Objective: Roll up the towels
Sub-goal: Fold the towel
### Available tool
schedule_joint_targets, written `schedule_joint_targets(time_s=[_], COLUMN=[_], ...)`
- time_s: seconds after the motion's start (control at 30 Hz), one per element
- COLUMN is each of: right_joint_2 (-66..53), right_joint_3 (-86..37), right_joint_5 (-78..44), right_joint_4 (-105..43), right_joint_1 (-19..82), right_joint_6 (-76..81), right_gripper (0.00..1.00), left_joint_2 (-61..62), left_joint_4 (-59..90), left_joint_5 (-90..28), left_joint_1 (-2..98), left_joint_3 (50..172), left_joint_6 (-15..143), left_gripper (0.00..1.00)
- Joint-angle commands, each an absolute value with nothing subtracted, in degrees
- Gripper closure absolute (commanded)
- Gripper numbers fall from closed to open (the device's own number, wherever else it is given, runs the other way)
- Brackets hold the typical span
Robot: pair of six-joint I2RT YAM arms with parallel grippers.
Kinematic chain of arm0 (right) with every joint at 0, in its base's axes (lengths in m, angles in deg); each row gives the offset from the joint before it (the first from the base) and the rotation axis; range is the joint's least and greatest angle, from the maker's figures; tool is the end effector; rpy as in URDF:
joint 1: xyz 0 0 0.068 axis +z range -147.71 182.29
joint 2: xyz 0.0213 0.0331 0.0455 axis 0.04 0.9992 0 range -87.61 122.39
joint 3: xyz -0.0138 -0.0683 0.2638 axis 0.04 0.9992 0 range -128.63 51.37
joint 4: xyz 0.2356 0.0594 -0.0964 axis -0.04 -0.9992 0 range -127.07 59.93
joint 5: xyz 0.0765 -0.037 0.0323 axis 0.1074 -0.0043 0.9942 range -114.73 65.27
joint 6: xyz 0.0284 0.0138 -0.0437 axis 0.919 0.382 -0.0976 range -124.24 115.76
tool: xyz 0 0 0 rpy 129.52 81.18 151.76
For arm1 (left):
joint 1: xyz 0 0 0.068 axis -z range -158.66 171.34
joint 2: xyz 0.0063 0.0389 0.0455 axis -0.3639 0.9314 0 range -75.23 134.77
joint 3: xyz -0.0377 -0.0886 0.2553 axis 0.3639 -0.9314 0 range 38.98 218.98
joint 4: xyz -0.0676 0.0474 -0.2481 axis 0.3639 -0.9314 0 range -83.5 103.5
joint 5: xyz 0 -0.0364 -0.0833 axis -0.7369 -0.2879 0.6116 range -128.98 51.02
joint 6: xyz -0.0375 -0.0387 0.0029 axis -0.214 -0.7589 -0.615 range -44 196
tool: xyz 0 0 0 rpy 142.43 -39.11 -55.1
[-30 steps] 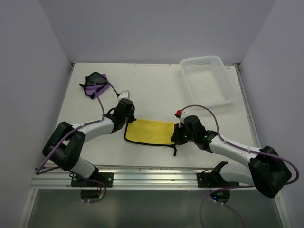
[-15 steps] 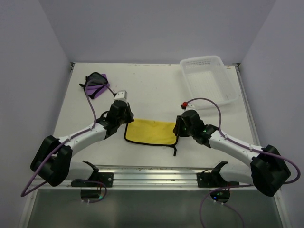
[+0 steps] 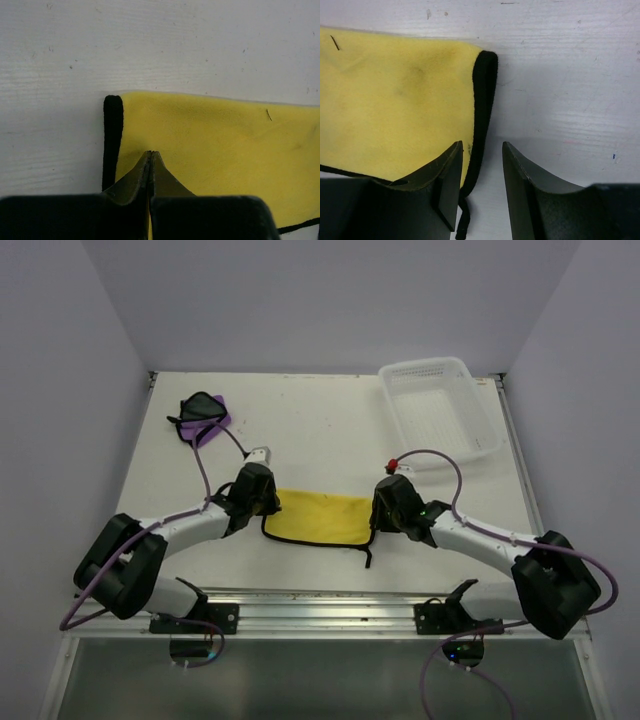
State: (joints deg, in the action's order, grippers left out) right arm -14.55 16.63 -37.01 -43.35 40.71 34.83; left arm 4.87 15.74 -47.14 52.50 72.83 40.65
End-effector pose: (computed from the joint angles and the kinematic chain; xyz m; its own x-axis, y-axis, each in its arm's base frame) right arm 0.1927 0.1432 0.1760 -0.7942 0.1561 -0.5873 -0.0042 0.9650 0.2622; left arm 0.2302 -0.1333 0.1622 -0.7307 -0.2275 -0.6437 0.0025 0.9420 -0.3357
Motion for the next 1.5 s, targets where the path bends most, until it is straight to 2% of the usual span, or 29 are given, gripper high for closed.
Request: schedule_joint_targets(time_s=[0.0,0.57,0.8,1.07,1.13,1.47], right_joint_2=[-12.2,-4.2,-4.7,-4.0,-4.4,-12.4], right_joint_3=[15.5,14.0,13.8,13.0,13.0,12.1], right_joint_5=[-39.8,-37.6,-39.4,-39.6,-39.6,-42.3], right_joint_4=[-41.9,-37.0,-38.9,-39.7,-39.9,-47.6], right_joint_1=[40.9,40.9,40.9,41.0,40.9,40.9], right_joint_6=[36.8,38.6,38.3,37.9,37.6,36.9], right_gripper=[0.58,0.64,0.81,0.93,1.00,1.00], left_joint_2=[5.5,3.5,5.5,2.4,1.7,-5.3], left_joint_4=[18.8,17.2,18.0,19.1,18.7,16.8], left_joint_5=[-47.1,-48.3,-47.8,-44.9,-44.3,-42.7], left_joint_1=[52.2,52.2,52.2,52.3,52.3,52.3], left_joint_3=[72.2,71.9,71.3,70.1,70.5,70.6], left_joint_6=[39.6,40.7,40.8,41.1,41.3,41.5], left_gripper=[1.00,1.00,1.00,1.00,1.00,1.00])
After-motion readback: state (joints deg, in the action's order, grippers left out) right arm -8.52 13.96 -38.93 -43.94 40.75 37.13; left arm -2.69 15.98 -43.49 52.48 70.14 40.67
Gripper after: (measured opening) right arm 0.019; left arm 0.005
